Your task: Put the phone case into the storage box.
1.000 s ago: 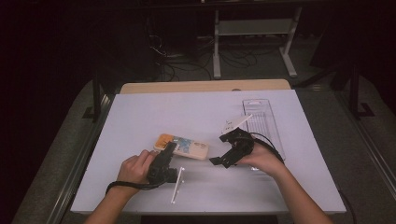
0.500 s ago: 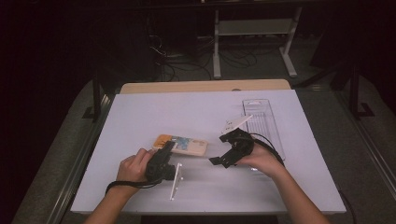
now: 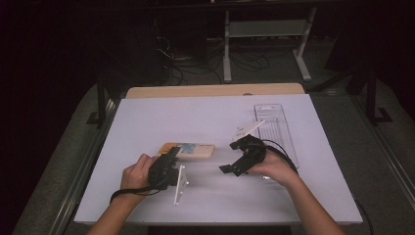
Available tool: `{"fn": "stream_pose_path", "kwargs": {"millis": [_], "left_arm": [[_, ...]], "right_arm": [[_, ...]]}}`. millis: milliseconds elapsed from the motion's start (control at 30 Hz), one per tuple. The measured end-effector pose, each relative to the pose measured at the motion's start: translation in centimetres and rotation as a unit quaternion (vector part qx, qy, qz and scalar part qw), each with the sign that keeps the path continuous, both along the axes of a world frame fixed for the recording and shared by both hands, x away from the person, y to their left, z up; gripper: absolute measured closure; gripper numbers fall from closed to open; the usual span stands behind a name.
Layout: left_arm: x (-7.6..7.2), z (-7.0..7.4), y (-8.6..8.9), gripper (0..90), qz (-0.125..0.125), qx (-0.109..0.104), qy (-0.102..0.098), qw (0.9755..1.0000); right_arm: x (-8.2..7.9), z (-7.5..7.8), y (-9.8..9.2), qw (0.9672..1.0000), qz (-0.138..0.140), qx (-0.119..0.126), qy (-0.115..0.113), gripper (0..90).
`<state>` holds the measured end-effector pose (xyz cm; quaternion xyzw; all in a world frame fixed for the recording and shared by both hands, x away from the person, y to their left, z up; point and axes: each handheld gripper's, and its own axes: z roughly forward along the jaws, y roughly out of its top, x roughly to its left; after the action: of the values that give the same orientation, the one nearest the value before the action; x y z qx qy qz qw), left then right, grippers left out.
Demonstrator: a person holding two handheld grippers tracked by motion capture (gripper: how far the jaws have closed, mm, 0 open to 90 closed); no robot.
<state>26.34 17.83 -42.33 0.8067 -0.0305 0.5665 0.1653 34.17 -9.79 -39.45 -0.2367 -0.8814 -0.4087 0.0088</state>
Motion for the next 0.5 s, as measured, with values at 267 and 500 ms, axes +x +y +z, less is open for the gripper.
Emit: {"fn": "stream_pose_path", "kwargs": {"millis": [267, 500], "left_arm": [[0.24, 0.32, 0.16, 79.0, 0.004, -0.039, 0.034, 0.9986], [0.45, 0.65, 0.27, 79.0, 0.008, -0.076, 0.061, 0.9952]], "right_arm": [[0.0, -0.01, 0.01, 1.0, 0.0, 0.0, 0.002, 1.9], [0.02, -0.02, 0.01, 1.0, 0.0, -0.001, 0.003, 2.0]]}}
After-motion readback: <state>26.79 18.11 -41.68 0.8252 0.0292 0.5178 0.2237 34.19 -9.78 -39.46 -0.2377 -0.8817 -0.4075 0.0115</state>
